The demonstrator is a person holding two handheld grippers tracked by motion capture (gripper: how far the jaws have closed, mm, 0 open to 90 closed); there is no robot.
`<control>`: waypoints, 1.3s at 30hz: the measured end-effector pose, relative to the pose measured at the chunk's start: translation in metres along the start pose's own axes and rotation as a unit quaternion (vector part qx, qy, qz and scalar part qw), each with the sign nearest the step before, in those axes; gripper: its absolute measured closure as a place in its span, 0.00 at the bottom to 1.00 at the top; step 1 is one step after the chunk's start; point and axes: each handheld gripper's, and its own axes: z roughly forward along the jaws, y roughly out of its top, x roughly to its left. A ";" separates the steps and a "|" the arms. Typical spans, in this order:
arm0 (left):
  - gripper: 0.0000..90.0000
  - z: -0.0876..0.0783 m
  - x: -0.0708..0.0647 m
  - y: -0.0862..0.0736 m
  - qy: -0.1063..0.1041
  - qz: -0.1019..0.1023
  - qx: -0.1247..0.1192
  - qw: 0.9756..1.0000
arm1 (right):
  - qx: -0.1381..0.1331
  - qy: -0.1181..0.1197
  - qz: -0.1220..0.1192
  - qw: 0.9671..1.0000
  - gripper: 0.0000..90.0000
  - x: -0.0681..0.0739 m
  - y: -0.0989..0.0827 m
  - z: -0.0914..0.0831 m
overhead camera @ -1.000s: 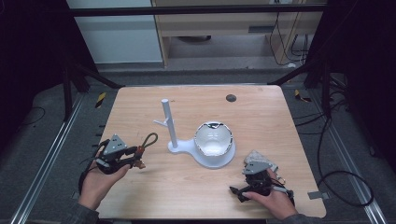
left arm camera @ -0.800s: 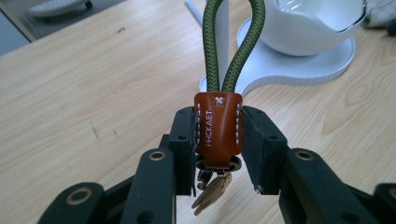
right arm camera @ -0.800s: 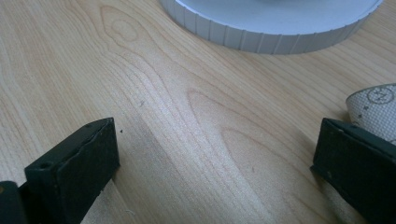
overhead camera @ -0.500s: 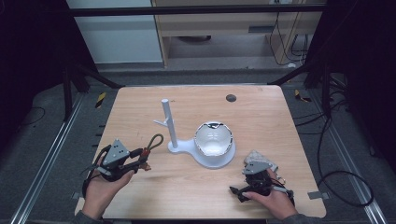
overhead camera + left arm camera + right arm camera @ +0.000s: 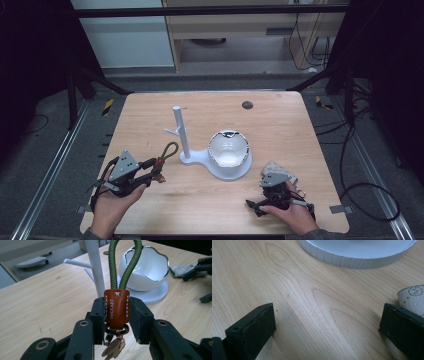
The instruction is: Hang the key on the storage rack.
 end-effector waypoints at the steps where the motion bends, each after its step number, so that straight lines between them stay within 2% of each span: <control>1: 0.73 0.000 -0.001 0.001 0.001 0.000 -0.003 1.000 | 0.000 0.000 0.000 1.000 0.00 0.000 0.000 0.000; 20: 0.73 0.000 -0.007 0.020 0.005 0.005 -0.031 1.000 | 0.000 0.000 0.000 1.000 0.00 0.000 0.000 0.000; 29: 0.73 0.011 0.001 0.031 0.018 -0.004 -0.037 0.999 | 0.000 0.000 0.000 1.000 0.00 0.000 0.000 0.000; 39: 0.73 0.036 0.012 0.026 0.030 -0.016 -0.011 0.999 | 0.000 0.000 0.000 1.000 0.00 0.000 0.000 0.000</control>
